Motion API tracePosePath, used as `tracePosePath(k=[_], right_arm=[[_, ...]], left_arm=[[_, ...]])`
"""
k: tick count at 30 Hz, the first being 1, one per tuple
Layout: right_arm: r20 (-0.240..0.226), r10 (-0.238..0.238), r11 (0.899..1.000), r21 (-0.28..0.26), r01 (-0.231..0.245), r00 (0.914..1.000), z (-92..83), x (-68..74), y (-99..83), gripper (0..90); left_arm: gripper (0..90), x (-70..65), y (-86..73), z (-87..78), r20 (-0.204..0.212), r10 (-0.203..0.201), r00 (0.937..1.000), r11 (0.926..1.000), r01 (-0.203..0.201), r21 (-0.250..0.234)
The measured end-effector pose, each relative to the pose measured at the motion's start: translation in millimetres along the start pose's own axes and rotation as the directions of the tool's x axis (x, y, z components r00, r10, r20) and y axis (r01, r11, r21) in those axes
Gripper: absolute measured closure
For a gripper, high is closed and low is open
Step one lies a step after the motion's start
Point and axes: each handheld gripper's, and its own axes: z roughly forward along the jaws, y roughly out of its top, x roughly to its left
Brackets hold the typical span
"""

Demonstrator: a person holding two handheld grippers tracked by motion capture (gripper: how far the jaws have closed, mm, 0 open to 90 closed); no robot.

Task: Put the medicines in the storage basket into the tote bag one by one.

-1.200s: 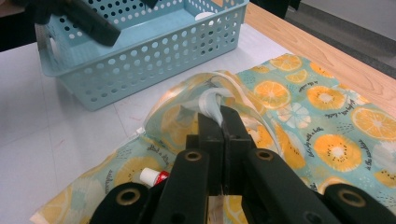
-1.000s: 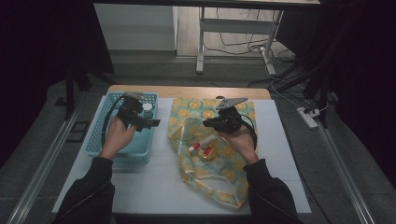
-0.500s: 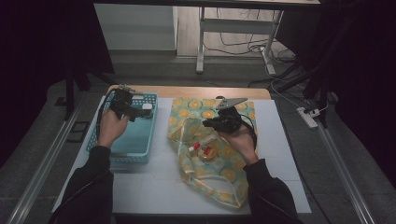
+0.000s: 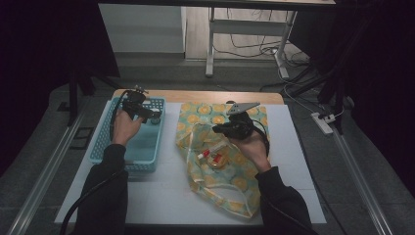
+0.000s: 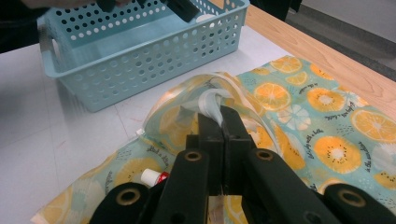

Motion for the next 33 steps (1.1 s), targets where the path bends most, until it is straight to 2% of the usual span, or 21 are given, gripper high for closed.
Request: tracePosePath(k=[3,5,8,11,16,24,27,29,30,33], right_arm=[[0.002,0.0,1.0,0.0,0.0,1.0,-0.5,0.1,0.0,89.3],[0.001,0.001,1.0,-0.001,-0.001,1.0,-0.9,0.0,0.2,89.3],[0.001,-0.001,1.0,-0.003,0.001,1.0,-1.3,-0.1,0.4,89.3],[0.0,0.0,1.0,-0.003,0.0,1.0,-1.3,-0.3,0.3,89.3],[0.0,-0.002,1.0,-0.006,0.002,1.0,-1.4,0.4,0.7,89.3],[0.002,-0.002,1.0,-0.007,0.002,1.0,-2.7,-0.5,0.7,89.3],[0.003,-0.002,1.0,-0.009,0.002,1.0,-3.1,-0.4,0.9,89.3],[0.002,-0.002,1.0,-0.012,0.002,1.0,-3.5,-0.6,0.9,89.3],[0.002,-0.002,1.0,-0.012,0.002,1.0,-3.7,-0.5,1.0,89.3],[0.002,-0.003,1.0,-0.012,0.003,1.0,-4.2,-0.2,1.3,89.3]], left_arm=[[1.8,2.9,0.1,9.8,-0.018,-0.026,0.9995,0.9994,0.026,0.022],[2.6,6.5,0.0,13.9,-0.003,-0.05,0.9988,0.9986,0.05,0.019],[3.2,9.5,0.7,16.7,0.003,-0.044,0.999,0.9987,0.044,0.026],[5.9,8.1,2.1,20.3,-0.022,-0.013,0.9997,0.9986,0.014,0.051],[19.2,5.1,3.9,26.0,-0.032,0.023,0.9992,0.9967,-0.021,0.078],[31.7,5.1,6.7,33.4,-0.012,0.021,0.9997,0.9964,-0.02,0.083],[38.7,4.1,7.7,33.3,-0.005,0.028,0.9996,0.9965,-0.028,0.079],[46.6,3.6,7.6,33.2,-0.009,0.033,0.9994,0.9954,-0.032,0.09],[49.5,3.7,7.3,32.8,-0.009,0.026,0.9996,0.9955,-0.025,0.091],[50.2,5.4,6.9,30.9,-0.001,-0.004,1.0,0.9955,0.004,0.095]])
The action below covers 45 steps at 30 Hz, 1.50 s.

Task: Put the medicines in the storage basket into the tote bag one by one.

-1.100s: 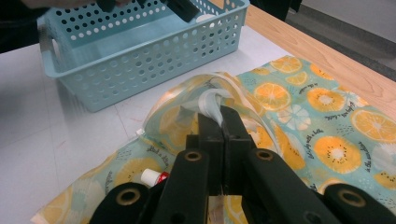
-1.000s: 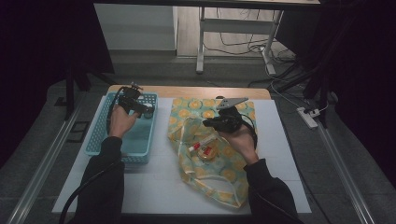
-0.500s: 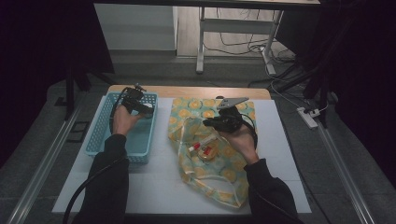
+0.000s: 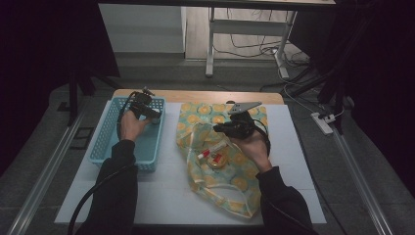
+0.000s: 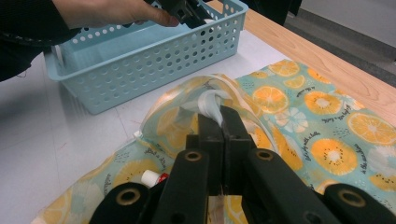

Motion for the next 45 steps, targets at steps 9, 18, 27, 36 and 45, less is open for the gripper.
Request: tracePosePath(k=[9,18,27,36,45], right_arm=[[-0.003,0.001,1.0,-0.002,-0.001,1.0,0.4,0.4,0.1,89.3],[-0.009,-0.001,1.0,0.002,0.001,1.0,1.4,1.9,0.6,89.3],[-0.018,-0.008,1.0,0.007,0.008,0.9998,3.5,5.1,1.4,89.3],[-0.02,-0.008,1.0,0.009,0.008,0.9998,3.9,5.6,1.4,89.4],[-0.019,-0.007,1.0,0.012,0.007,0.9998,5.0,6.0,1.0,89.4]], left_arm=[[50.6,3.7,-3.0,-15.5,-0.001,-0.02,0.9998,0.9998,0.02,0.006],[50.6,6.0,-11.2,-39.6,0.006,-0.008,0.9999,0.9999,0.009,-0.014],[50.6,3.5,-22.1,-57.3,0.047,0.019,0.9987,0.9996,-0.018,-0.023],[50.7,-3.3,-32.3,-71.7,0.074,0.04,0.9965,0.9989,-0.038,-0.027],[50.7,-19.1,-37.7,-90.7,0.113,0.079,0.9904,0.9958,-0.073,-0.055]])
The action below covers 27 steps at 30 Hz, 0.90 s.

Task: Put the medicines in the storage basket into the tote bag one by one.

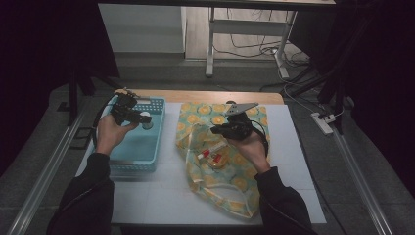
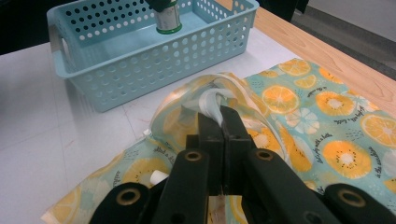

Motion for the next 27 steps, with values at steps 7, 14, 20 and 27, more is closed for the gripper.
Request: tracePosePath(k=[7,14,20,27], right_arm=[[-0.001,0.0,1.0,0.003,0.0,1.0,1.2,0.1,-0.4,89.3],[0.003,0.003,1.0,0.003,-0.003,1.0,1.5,-0.8,-0.9,89.3],[0.003,0.005,1.0,0.002,-0.005,1.0,1.6,-1.2,-1.2,89.3],[0.005,0.005,1.0,0.001,-0.005,1.0,0.3,-1.9,-1.0,89.3]], left_arm=[[50.7,-10.6,-4.9,-9.0,0.02,0.024,0.9995,0.9997,-0.023,-0.011],[50.7,-28.4,-6.9,-17.5,0.045,0.061,0.9971,0.9975,-0.059,-0.038],[50.7,-47.6,-3.3,-23.1,0.071,0.103,0.9922,0.9938,-0.099,-0.05],[50.7,-71.5,-2.2,-23.4,0.1,0.162,0.9817,0.9859,-0.157,-0.058]])
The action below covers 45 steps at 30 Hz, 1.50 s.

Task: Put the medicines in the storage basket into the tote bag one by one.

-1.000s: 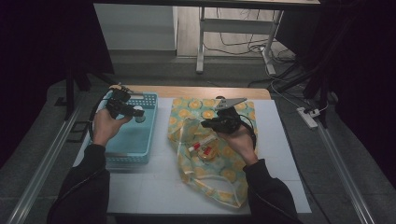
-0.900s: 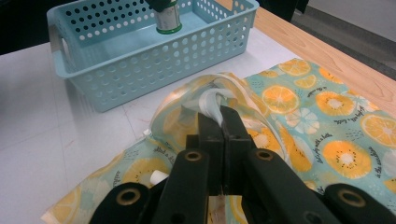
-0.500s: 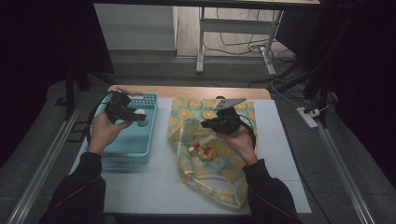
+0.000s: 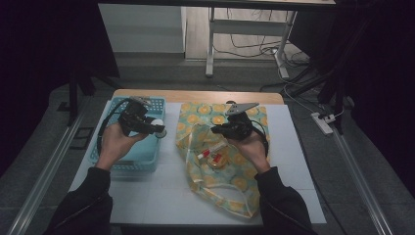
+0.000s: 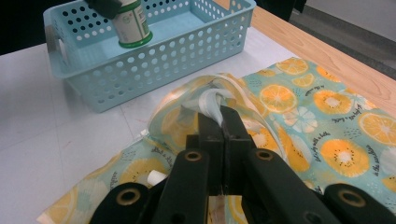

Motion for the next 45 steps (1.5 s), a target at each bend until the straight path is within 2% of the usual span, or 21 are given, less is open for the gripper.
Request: tracePosePath(k=[5,11,22,30,36,45], right_arm=[[0.0,0.002,1.0,-0.004,-0.002,1.0,-0.4,-0.3,0.2,89.4],[0.002,0.002,1.0,-0.004,-0.002,1.0,-0.6,-0.6,0.0,89.3],[0.005,0.003,1.0,-0.007,-0.003,1.0,-1.7,-1.2,0.1,89.3],[0.006,0.002,1.0,-0.01,-0.002,1.0,-2.4,-0.9,0.5,89.3],[0.006,0.003,1.0,-0.008,-0.002,1.0,-2.2,-0.6,0.5,89.3],[0.006,0.003,1.0,-0.009,-0.003,1.0,-2.1,-1.7,-0.1,89.3]], left_arm=[[50.7,-14.7,5.3,1.9,0.044,0.028,0.9986,0.9995,-0.027,-0.013],[50.7,-34.8,12.9,12.0,0.086,0.079,0.9932,0.9969,-0.078,-0.011],[50.7,-67.2,28.2,38.4,0.147,0.159,0.9764,0.9871,-0.16,0.0],[50.7,-89.3,38.6,56.8,0.166,0.221,0.961,0.9744,-0.225,0.002],[50.6,-103.4,44.2,76.0,0.175,0.253,0.9514,0.9662,-0.258,0.002],[50.6,-117.5,51.1,103.6,0.165,0.292,0.9421,0.9543,-0.298,0.015]])
